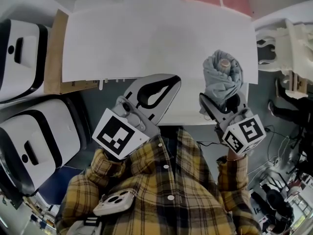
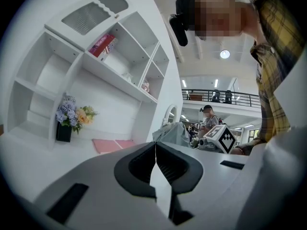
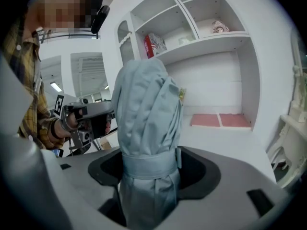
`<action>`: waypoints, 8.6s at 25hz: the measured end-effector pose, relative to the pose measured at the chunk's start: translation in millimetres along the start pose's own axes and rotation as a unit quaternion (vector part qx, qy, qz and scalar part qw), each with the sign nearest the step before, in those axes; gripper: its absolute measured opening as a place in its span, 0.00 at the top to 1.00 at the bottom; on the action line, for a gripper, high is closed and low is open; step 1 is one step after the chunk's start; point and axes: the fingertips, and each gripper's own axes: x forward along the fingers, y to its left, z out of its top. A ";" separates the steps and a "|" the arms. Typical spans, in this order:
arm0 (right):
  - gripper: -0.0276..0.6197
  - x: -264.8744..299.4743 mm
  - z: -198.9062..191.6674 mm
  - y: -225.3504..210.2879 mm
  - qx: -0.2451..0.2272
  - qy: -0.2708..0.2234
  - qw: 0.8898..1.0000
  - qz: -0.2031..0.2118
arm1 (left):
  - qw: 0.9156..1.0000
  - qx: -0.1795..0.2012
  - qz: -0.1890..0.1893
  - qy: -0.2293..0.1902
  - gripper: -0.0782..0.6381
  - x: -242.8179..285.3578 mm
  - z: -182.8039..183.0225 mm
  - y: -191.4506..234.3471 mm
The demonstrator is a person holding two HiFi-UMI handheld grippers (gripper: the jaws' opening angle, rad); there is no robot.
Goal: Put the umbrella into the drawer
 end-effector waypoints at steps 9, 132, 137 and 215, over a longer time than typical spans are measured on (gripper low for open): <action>0.46 14.9 -50.2 -2.6 -0.069 0.083 0.994 0.012 | 0.999 -0.004 -0.008 0.037 0.86 10.1 -33.2 -8.7; 0.44 49.9 -188.3 -44.5 -0.185 0.304 0.935 -0.004 | 0.996 -0.015 -0.034 0.083 0.86 25.7 -79.0 -28.6; 0.44 49.3 -139.3 -26.1 -0.139 0.236 0.962 -0.003 | 0.997 -0.010 -0.028 0.075 0.86 26.4 -72.8 -26.2; 0.93 -23.4 72.7 66.4 -0.006 -0.180 0.983 0.040 | 0.999 0.024 -0.041 0.014 0.86 8.3 -13.9 -39.9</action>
